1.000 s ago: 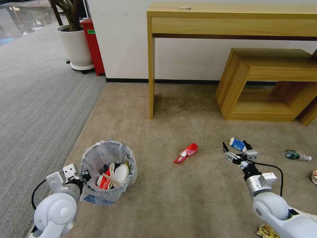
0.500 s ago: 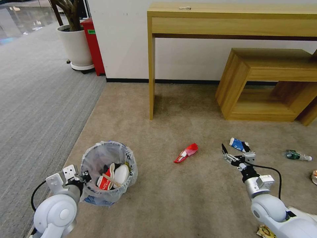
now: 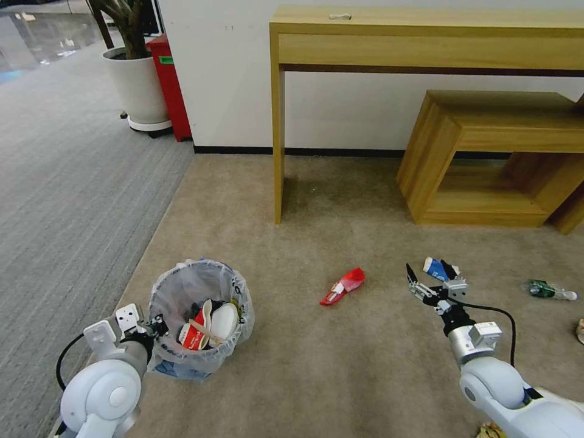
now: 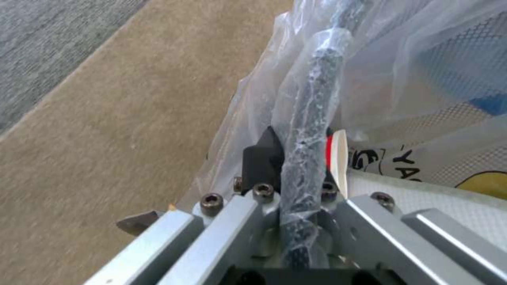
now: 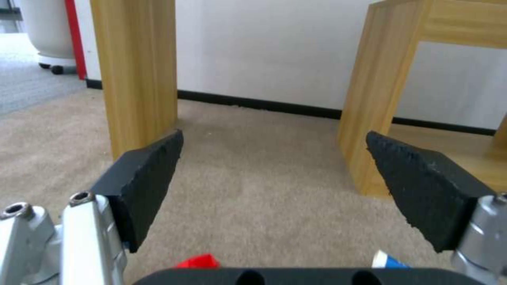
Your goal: Pick up the trash bin and place the garbage on the floor into it.
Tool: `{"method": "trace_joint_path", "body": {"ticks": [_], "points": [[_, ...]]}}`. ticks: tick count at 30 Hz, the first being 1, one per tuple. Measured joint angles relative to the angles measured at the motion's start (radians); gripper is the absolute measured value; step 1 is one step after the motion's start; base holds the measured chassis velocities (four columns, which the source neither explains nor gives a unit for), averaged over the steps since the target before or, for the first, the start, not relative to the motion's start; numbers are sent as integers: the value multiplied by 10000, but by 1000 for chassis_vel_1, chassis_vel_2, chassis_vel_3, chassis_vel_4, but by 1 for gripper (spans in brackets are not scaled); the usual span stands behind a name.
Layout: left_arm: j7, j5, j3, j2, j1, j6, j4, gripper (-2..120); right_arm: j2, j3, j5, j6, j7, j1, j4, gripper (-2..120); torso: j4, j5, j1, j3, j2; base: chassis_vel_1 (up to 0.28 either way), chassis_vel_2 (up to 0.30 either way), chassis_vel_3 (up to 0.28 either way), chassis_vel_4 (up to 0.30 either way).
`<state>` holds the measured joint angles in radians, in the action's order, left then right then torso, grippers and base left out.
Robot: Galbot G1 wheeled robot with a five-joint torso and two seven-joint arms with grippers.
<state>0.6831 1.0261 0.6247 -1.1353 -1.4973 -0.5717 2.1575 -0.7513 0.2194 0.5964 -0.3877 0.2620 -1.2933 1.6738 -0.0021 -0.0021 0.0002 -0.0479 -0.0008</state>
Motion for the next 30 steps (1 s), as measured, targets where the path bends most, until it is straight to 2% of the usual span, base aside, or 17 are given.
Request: {"method": "trace_joint_path", "body": {"ticks": [17, 30], "points": [[-37, -38, -15, 11, -21, 32, 41, 0, 5, 17, -54, 16, 3, -52, 109, 83, 0, 0, -1, 1, 0, -85, 90, 90, -89], [-68, -70, 6, -16, -62, 53, 55, 0, -14, 51, -118, 40, 9, -98, 108, 81, 1, 1, 0, 0, 0, -132, 129, 139, -137]]}}
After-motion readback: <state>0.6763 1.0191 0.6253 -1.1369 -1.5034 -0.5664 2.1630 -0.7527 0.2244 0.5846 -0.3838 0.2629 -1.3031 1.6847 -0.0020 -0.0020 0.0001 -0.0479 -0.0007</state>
